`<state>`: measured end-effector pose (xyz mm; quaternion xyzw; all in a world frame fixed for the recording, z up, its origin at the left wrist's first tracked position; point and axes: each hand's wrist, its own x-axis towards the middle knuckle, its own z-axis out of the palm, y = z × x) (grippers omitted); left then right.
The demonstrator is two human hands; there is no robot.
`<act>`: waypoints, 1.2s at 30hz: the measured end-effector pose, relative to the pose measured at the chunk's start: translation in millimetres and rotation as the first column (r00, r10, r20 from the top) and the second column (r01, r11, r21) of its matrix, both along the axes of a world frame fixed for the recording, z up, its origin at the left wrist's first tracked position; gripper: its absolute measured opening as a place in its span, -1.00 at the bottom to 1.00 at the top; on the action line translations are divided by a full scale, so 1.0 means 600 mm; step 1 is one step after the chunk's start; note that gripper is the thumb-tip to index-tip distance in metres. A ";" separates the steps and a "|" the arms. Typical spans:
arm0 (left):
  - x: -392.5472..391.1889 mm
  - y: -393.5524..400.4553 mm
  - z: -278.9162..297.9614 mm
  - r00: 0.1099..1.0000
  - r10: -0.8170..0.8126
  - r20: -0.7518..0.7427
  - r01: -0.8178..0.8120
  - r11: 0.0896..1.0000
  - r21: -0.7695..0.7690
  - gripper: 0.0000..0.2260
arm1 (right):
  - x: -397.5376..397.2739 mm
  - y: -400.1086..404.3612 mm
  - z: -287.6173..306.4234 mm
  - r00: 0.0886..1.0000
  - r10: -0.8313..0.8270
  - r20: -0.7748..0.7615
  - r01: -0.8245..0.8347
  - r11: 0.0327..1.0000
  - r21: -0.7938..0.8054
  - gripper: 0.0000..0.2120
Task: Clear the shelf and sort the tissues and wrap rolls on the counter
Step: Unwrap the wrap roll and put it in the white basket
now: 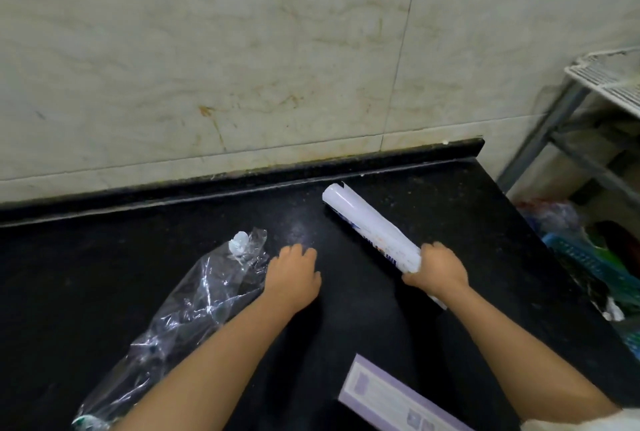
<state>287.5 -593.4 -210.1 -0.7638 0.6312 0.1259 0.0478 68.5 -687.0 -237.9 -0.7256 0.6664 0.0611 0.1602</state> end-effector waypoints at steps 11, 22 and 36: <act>0.133 0.150 0.087 0.989 0.143 0.032 -0.109 0.864 -0.491 -0.42 | 0.196 0.106 0.090 0.871 0.452 0.191 -0.412 0.885 -0.214 -0.57; 0.418 0.530 0.097 0.923 0.347 0.166 -0.278 0.900 -0.336 -0.49 | 0.540 0.358 0.115 0.458 0.886 0.076 -0.872 0.464 -0.157 -0.55; 0.821 0.789 -0.061 0.922 0.387 0.020 -0.386 0.922 -0.041 -0.44 | 0.919 0.599 0.003 0.349 0.936 0.050 -0.935 0.345 0.079 -0.56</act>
